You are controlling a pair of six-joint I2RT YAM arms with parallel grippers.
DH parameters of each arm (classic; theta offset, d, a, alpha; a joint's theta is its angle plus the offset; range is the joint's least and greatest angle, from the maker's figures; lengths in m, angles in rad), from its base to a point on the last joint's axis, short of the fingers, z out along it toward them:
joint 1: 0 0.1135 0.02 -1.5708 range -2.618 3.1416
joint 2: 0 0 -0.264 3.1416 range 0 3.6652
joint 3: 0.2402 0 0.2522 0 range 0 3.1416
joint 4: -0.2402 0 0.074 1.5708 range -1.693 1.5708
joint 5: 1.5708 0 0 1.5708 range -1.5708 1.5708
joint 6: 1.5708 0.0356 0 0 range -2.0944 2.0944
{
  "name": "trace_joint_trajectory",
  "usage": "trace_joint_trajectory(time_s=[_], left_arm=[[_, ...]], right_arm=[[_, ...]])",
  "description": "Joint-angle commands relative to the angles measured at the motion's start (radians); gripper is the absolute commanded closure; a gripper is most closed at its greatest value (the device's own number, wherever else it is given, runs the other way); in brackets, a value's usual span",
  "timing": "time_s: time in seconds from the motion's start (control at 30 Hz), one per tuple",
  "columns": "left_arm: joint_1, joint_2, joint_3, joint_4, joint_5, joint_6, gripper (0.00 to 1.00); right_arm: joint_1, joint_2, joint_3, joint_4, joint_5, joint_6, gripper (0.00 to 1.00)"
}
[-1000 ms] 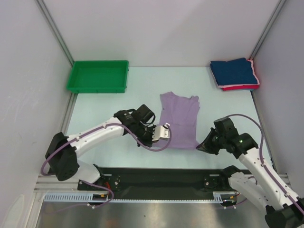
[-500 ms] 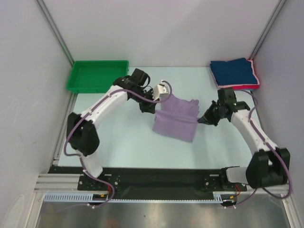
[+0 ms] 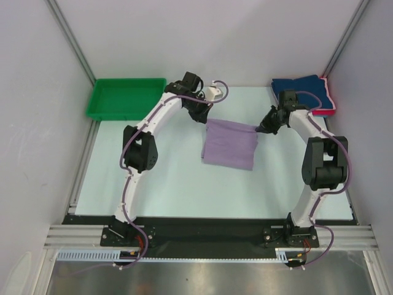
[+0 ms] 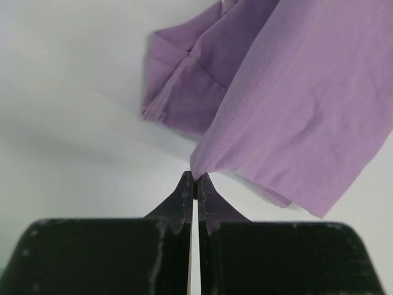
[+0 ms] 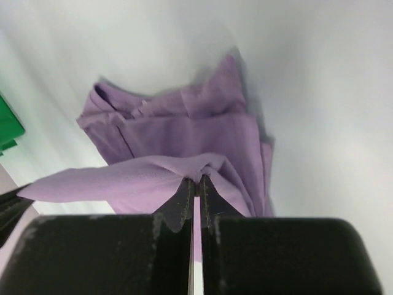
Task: Fold and stack the t-shirts
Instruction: Fold the tshirt
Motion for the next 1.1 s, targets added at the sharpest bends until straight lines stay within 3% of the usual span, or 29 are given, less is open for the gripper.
trace_joint_trajectory(time_s=[0.0,0.1,0.13,0.2,0.23,0.37,0.47,0.57,0.77,0.9,1.07], left_arm=[[0.033,-0.013,-0.021,0.061,-0.093,-0.048,0.99],[0.033,-0.004,-0.037,0.113,-0.107,-0.084,0.89],[0.033,0.005,-0.038,0.142,-0.115,-0.113,0.69],[0.033,0.012,-0.035,0.179,-0.159,-0.146,0.45],[0.033,0.016,-0.026,0.208,-0.18,-0.17,0.37],[0.036,-0.028,0.005,0.199,-0.192,-0.23,0.42],[0.033,-0.169,-0.211,0.301,-0.063,-0.276,0.5],[0.001,-0.218,-0.366,0.38,-0.024,-0.279,0.55],[-0.049,-0.116,-0.296,0.369,-0.059,-0.342,0.45],[-0.039,-0.088,-0.294,0.476,-0.112,-0.411,0.44],[-0.039,-0.045,-0.254,0.539,-0.044,-0.476,0.33]], right_arm=[[-0.029,0.057,0.09,0.029,0.079,-0.007,1.0],[-0.029,0.083,0.104,0.04,0.077,0.002,0.95],[-0.028,0.102,0.107,0.043,0.08,0.005,0.75],[-0.029,0.119,0.121,0.066,0.082,0.008,0.56],[-0.029,0.133,0.138,0.065,0.097,0.008,0.51],[-0.025,0.079,0.199,0.019,0.174,-0.025,0.52],[0.012,-0.034,0.095,0.045,0.23,-0.065,0.54],[0.073,-0.112,-0.053,0.11,0.217,-0.084,0.65],[0.092,-0.065,-0.129,0.124,0.178,-0.047,0.68],[0.066,-0.05,-0.135,0.193,0.162,-0.093,0.57],[0.017,0.034,-0.106,0.25,0.079,-0.157,0.54]])
